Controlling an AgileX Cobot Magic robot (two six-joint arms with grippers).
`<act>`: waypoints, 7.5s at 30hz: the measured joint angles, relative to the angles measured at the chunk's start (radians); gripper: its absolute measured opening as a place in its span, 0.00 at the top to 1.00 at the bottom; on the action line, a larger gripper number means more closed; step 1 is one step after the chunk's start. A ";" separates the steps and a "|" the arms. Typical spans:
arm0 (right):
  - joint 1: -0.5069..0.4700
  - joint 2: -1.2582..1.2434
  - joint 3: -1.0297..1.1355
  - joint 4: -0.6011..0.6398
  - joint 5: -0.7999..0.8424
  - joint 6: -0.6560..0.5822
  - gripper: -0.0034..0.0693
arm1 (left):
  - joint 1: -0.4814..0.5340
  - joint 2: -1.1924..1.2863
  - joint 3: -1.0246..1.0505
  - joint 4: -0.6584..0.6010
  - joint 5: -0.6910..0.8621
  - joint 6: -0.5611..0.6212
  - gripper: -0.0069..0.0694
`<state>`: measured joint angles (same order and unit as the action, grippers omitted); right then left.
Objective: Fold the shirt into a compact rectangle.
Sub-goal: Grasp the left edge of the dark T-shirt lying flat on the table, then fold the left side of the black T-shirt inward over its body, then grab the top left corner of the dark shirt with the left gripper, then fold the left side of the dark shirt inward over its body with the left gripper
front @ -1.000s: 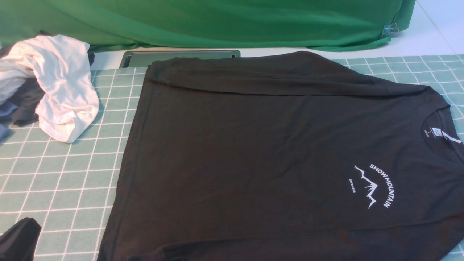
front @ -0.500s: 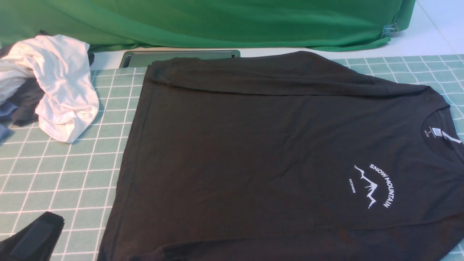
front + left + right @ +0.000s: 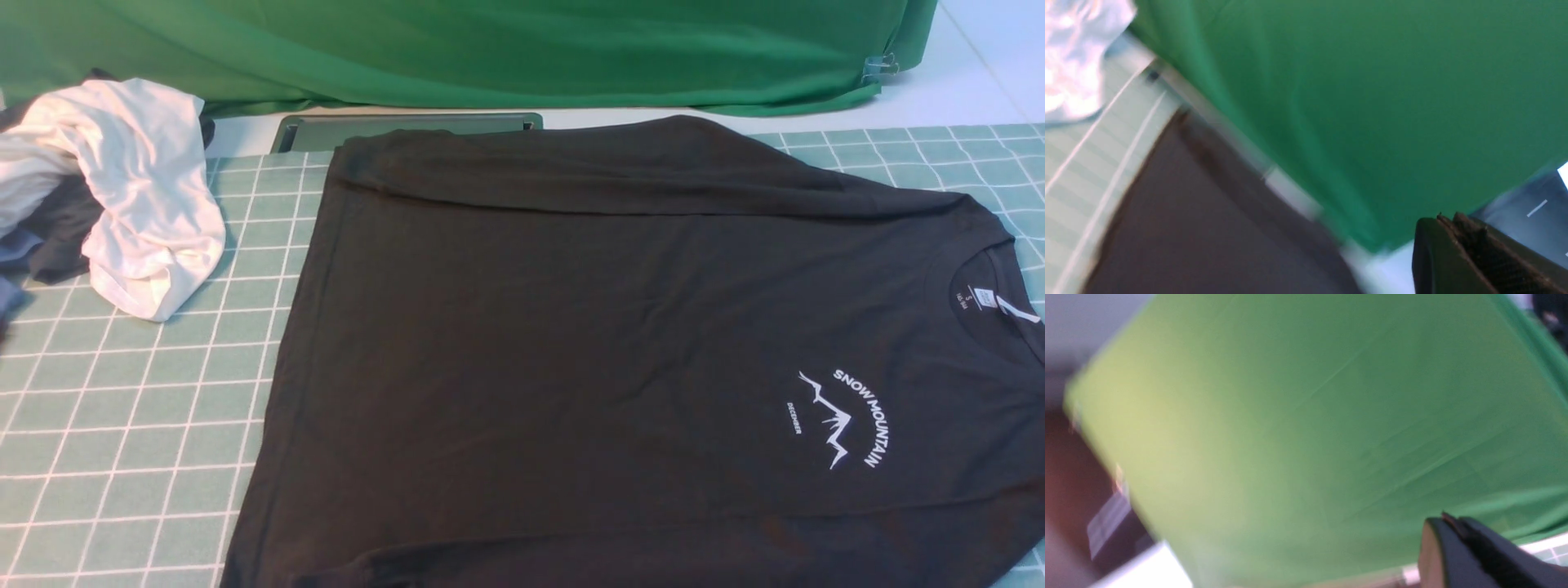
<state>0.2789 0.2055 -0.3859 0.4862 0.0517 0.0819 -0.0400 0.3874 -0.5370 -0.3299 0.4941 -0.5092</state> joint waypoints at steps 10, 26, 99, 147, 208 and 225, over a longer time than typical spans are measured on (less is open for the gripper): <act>0.040 0.567 -0.502 -0.176 0.984 -0.286 0.92 | -0.053 0.676 -0.126 -0.225 0.639 0.472 0.88; 0.042 0.709 -0.506 -0.198 0.988 -0.308 0.91 | -0.428 0.916 -0.099 0.205 0.332 0.007 0.66; 0.042 0.709 -0.506 -0.199 0.945 -0.310 0.77 | -0.429 1.043 -0.310 0.289 0.325 0.117 0.88; 0.042 0.709 -0.506 -0.201 0.881 -0.360 0.70 | -0.056 1.581 -1.135 0.250 0.243 0.121 0.51; 0.042 0.709 -0.506 -0.202 0.812 -0.351 0.63 | -0.042 1.993 -1.653 -0.118 0.413 0.047 0.88; 0.042 0.709 -0.506 -0.201 0.871 -0.315 0.63 | -0.107 1.714 -1.450 0.000 0.712 0.144 0.88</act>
<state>0.3204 0.9141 -0.8920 0.2853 0.9225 -0.2330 -0.1471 2.1009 -1.9871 -0.3297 1.2062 -0.3648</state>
